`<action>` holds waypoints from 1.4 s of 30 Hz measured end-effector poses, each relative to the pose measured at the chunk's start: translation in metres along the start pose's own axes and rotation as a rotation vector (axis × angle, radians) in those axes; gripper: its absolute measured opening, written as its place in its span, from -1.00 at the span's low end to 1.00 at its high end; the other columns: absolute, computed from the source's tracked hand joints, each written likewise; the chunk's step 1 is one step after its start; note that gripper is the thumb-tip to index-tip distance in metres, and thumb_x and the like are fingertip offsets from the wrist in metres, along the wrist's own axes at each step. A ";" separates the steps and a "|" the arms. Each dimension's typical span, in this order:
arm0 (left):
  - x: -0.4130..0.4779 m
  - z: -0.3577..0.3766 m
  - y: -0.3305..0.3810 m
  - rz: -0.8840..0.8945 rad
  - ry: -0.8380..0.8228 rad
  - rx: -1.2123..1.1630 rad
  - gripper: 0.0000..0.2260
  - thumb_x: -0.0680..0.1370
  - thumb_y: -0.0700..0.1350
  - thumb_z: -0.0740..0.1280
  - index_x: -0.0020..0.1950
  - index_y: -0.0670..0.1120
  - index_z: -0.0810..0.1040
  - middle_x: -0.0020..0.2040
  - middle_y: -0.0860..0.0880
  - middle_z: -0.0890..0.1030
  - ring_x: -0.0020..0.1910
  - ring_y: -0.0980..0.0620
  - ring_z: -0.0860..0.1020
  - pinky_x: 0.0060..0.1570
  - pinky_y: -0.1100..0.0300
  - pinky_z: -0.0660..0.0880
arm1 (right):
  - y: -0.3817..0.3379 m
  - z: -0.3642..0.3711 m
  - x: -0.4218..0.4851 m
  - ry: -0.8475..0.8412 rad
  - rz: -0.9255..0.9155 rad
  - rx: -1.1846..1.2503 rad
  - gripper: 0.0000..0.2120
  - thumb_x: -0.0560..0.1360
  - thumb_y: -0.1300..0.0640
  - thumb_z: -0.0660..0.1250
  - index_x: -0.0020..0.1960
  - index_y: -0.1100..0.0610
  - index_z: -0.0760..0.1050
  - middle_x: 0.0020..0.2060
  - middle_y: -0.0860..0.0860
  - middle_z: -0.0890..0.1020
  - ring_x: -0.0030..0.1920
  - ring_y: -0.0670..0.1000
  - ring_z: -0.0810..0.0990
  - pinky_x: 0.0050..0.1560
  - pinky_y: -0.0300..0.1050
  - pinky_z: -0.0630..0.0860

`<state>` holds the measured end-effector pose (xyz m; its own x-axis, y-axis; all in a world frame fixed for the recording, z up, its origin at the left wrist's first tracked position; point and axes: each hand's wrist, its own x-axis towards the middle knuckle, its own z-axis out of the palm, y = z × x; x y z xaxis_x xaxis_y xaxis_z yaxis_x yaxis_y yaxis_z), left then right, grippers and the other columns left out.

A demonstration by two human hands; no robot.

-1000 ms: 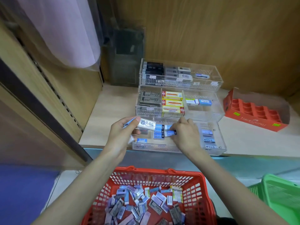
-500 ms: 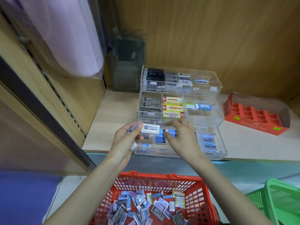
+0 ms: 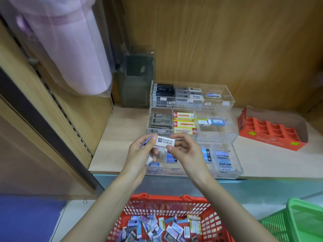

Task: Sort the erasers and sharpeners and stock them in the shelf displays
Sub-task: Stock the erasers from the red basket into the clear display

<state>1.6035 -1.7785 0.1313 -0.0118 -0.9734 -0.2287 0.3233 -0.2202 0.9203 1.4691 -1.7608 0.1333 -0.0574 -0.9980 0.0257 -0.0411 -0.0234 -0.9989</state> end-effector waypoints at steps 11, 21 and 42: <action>0.050 0.049 0.040 0.103 -0.017 0.037 -0.87 0.60 -0.11 0.23 0.06 -0.15 0.46 -0.17 -0.07 0.70 -0.53 0.17 0.43 -0.51 0.28 0.38 | -0.049 -0.055 0.105 0.213 -0.172 -0.152 -0.79 0.43 0.35 0.40 -0.01 0.12 0.54 -0.16 0.03 0.62 -0.30 -0.21 0.56 -0.27 -0.41 0.44; 0.066 0.040 0.038 0.108 0.015 -0.001 -0.87 0.58 -0.17 0.23 0.03 -0.22 0.41 -0.37 -0.08 0.57 -0.57 0.13 0.35 -0.66 0.31 0.27 | -0.030 -0.065 0.218 0.213 -0.189 -0.736 -0.79 0.46 0.19 0.40 0.08 0.21 0.61 0.00 0.11 0.67 0.05 0.08 0.62 -0.07 -0.24 0.41; 0.060 0.032 0.030 0.107 -0.068 0.101 -0.88 0.57 -0.11 0.25 -0.02 -0.16 0.43 -0.41 -0.10 0.52 -0.56 0.09 0.37 -0.60 0.27 0.29 | -0.047 -0.100 0.177 0.221 -0.244 -0.671 -0.87 0.55 0.15 0.26 -0.11 0.15 0.55 -0.26 -0.01 0.61 -0.22 -0.08 0.53 -0.26 -0.33 0.34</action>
<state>1.5826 -1.8456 0.1554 -0.0478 -0.9929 -0.1091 0.2292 -0.1172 0.9663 1.3614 -1.9305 0.1887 -0.1652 -0.9323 0.3216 -0.6744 -0.1312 -0.7267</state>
